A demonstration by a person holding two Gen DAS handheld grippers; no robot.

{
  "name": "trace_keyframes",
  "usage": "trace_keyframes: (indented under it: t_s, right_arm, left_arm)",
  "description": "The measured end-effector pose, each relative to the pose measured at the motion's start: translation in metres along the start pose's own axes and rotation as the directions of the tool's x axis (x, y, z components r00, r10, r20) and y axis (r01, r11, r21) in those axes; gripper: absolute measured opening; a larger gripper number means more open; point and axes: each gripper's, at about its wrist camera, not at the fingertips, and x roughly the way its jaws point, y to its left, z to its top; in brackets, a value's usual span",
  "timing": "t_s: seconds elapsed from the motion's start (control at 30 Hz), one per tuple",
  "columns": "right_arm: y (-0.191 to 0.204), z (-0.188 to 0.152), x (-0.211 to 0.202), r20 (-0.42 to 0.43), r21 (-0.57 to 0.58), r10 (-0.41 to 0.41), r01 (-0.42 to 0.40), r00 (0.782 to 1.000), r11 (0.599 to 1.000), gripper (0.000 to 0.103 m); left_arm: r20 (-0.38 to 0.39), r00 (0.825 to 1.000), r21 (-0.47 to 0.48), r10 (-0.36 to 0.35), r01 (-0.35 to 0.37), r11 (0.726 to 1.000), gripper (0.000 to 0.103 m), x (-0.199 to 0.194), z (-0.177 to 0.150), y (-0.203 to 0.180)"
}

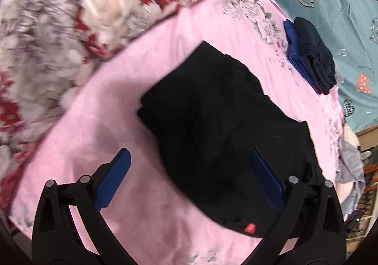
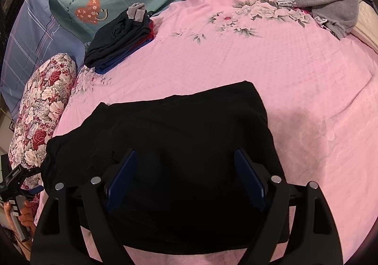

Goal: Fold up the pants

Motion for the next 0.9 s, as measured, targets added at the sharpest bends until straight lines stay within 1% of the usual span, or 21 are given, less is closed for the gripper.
trace_keyframes:
  t_s: [0.07,0.1,0.13,0.17,0.2,0.23,0.27,0.3,0.33,0.37,0.4,0.47,0.5,0.53,0.6,0.67,0.73,0.77,0.8,0.87,0.9]
  right_arm:
    - [0.003,0.000,0.001,0.002,-0.006,0.003,-0.003,1.000,1.000,0.084]
    - [0.004,0.000,0.002,0.001,-0.007,0.006,-0.006,1.000,1.000,0.084]
    - [0.006,0.000,0.003,0.000,-0.009,0.008,-0.008,1.000,1.000,0.084]
    - [0.008,0.000,0.004,-0.003,-0.011,0.008,-0.008,1.000,1.000,0.084]
    - [0.010,-0.001,0.004,-0.004,-0.016,0.009,-0.009,1.000,1.000,0.084]
    - [0.011,-0.001,0.004,-0.003,-0.020,0.012,-0.012,1.000,1.000,0.084]
    - [0.013,-0.002,0.003,-0.002,-0.028,0.019,-0.019,1.000,0.999,0.084]
    - [0.014,-0.003,0.003,0.000,-0.033,0.026,-0.026,1.000,0.999,0.084]
    - [0.015,-0.004,0.002,0.001,-0.034,0.031,-0.031,1.000,0.999,0.084]
    - [0.014,-0.005,0.002,0.001,-0.038,0.037,-0.037,0.999,0.999,0.084]
    - [0.014,-0.006,0.002,-0.003,-0.039,0.037,-0.037,0.999,0.999,0.084]
    - [0.009,-0.005,0.001,-0.005,-0.027,0.038,-0.038,0.999,0.999,0.084]
    - [0.007,-0.005,0.000,-0.001,-0.019,0.041,-0.041,0.999,0.999,0.084]
    - [0.005,-0.004,-0.001,0.005,-0.011,0.045,-0.045,0.999,0.999,0.084]
    - [0.002,-0.004,-0.006,0.023,-0.001,0.052,-0.052,0.998,0.999,0.084]
    - [-0.001,-0.004,-0.009,0.033,0.000,0.058,-0.058,0.998,0.998,0.084]
    - [-0.004,-0.004,-0.012,0.041,0.003,0.061,-0.061,0.997,0.998,0.084]
    - [-0.006,-0.004,-0.015,0.048,0.007,0.062,-0.062,0.997,0.998,0.084]
    - [-0.008,-0.004,-0.017,0.057,0.013,0.063,-0.063,0.996,0.998,0.084]
    - [-0.012,-0.004,-0.022,0.071,0.023,0.064,-0.066,0.995,0.998,0.084]
    - [-0.014,-0.005,-0.024,0.076,0.027,0.064,-0.066,0.995,0.997,0.084]
  left_arm:
    - [-0.042,0.999,0.027,-0.008,0.010,1.000,0.099,0.017,0.004,-0.007]
    - [-0.035,0.999,0.051,0.013,-0.011,0.999,0.098,0.023,0.006,-0.012]
    - [-0.006,0.998,0.094,0.065,-0.064,0.994,0.093,0.028,0.008,-0.021]
    - [0.010,0.996,0.122,0.092,-0.093,0.988,0.093,0.032,0.010,-0.027]
    - [0.020,0.995,0.154,0.096,-0.098,0.983,0.092,0.036,0.013,-0.031]
    - [0.033,0.992,0.195,0.124,-0.128,0.972,0.079,0.042,0.016,-0.036]
    - [0.059,0.984,0.219,0.166,-0.175,0.960,0.069,0.043,0.017,-0.039]
    - [0.072,0.982,0.247,0.172,-0.185,0.951,0.056,0.041,0.017,-0.043]
    - [0.068,0.985,0.258,0.156,-0.169,0.951,0.036,0.040,0.017,-0.044]
    - [0.062,0.989,0.270,0.136,-0.148,0.951,0.029,0.038,0.016,-0.047]
    - [0.072,0.987,0.291,0.141,-0.156,0.944,0.026,0.033,0.013,-0.053]
    - [0.118,0.980,0.314,0.158,-0.188,0.931,0.024,0.023,0.007,-0.063]
    - [0.142,0.980,0.330,0.138,-0.179,0.927,0.024,0.011,0.003,-0.070]
    - [0.155,0.981,0.342,0.114,-0.161,0.926,0.024,0.003,0.002,-0.075]
    - [0.170,0.985,0.376,0.036,-0.098,0.922,0.024,-0.020,-0.001,-0.090]
    - [0.180,0.982,0.430,-0.054,-0.030,0.902,0.024,-0.045,-0.008,-0.113]
    - [0.191,0.974,0.500,-0.121,0.010,0.866,0.024,-0.064,-0.019,-0.142]
    - [0.186,0.969,0.540,-0.160,0.035,0.841,0.024,-0.072,-0.027,-0.161]
    - [0.170,0.967,0.577,-0.192,0.060,0.814,0.025,-0.076,-0.035,-0.181]
    - [0.131,0.964,0.634,-0.232,0.098,0.767,0.026,-0.077,-0.048,-0.211]
    - [0.093,0.965,0.664,-0.246,0.124,0.738,0.026,-0.069,-0.058,-0.232]
